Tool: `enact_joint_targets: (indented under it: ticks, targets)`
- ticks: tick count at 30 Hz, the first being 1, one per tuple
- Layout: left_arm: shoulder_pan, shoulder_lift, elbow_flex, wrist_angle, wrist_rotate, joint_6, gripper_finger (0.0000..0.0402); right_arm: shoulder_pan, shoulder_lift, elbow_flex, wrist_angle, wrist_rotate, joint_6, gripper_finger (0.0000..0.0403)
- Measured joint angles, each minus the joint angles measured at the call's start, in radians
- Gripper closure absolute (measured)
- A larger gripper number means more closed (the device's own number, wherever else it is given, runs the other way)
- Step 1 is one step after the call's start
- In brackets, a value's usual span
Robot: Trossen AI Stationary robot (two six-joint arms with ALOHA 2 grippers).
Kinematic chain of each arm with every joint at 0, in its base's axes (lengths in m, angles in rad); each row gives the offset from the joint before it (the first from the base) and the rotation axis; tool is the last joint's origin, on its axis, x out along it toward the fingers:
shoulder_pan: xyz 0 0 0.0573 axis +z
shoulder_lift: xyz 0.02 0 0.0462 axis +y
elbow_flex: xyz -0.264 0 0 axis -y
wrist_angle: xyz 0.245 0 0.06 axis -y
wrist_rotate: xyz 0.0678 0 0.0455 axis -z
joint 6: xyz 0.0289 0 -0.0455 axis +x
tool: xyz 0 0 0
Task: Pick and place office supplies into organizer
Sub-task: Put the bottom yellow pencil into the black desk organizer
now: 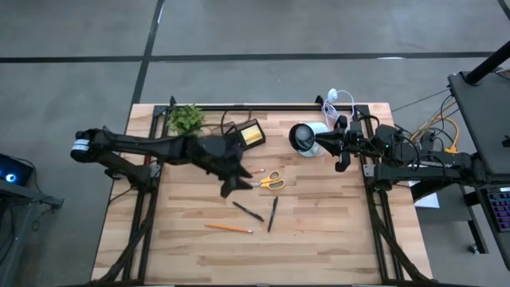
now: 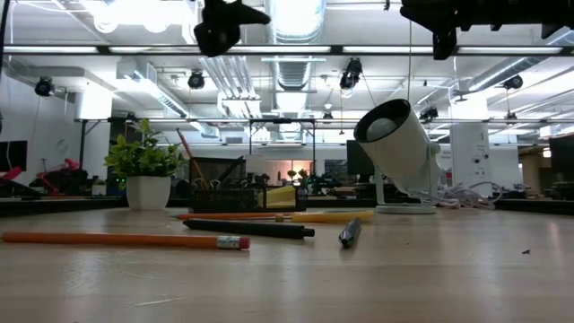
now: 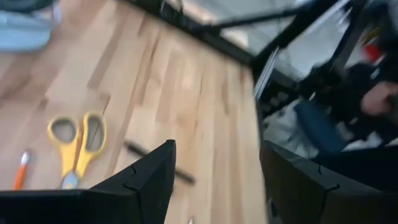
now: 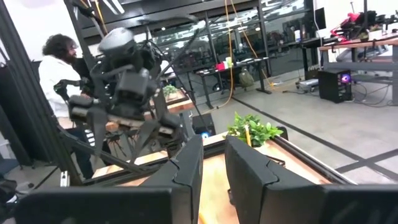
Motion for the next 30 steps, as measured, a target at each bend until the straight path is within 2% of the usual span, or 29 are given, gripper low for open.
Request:
enact_joint_targets:
  ticks: [9,12,16,22,30]
  targets:
    - [-0.153,0.033,0.002,-0.112,-0.108,0.030,0.0185,0.000,0.000,0.000,0.000,0.000,-0.035,0.0344]
    - [-0.205,0.090,0.018,-0.126,-0.114,0.027,0.0185,0.000,0.000,0.000,0.000,0.000,-0.050,0.0344]
    - [-0.261,0.210,0.112,-0.246,-0.121,0.026,0.0185,0.001,0.000,0.000,0.000,0.000,-0.053,0.0344]
    - [-0.287,0.344,0.260,-0.400,-0.124,0.031,0.0185,0.001,0.000,0.000,0.000,0.000,-0.053,0.0344]
    - [-0.316,0.455,0.290,-0.482,-0.118,0.027,0.0185,0.001,0.000,0.000,0.000,0.000,-0.053,0.0344]
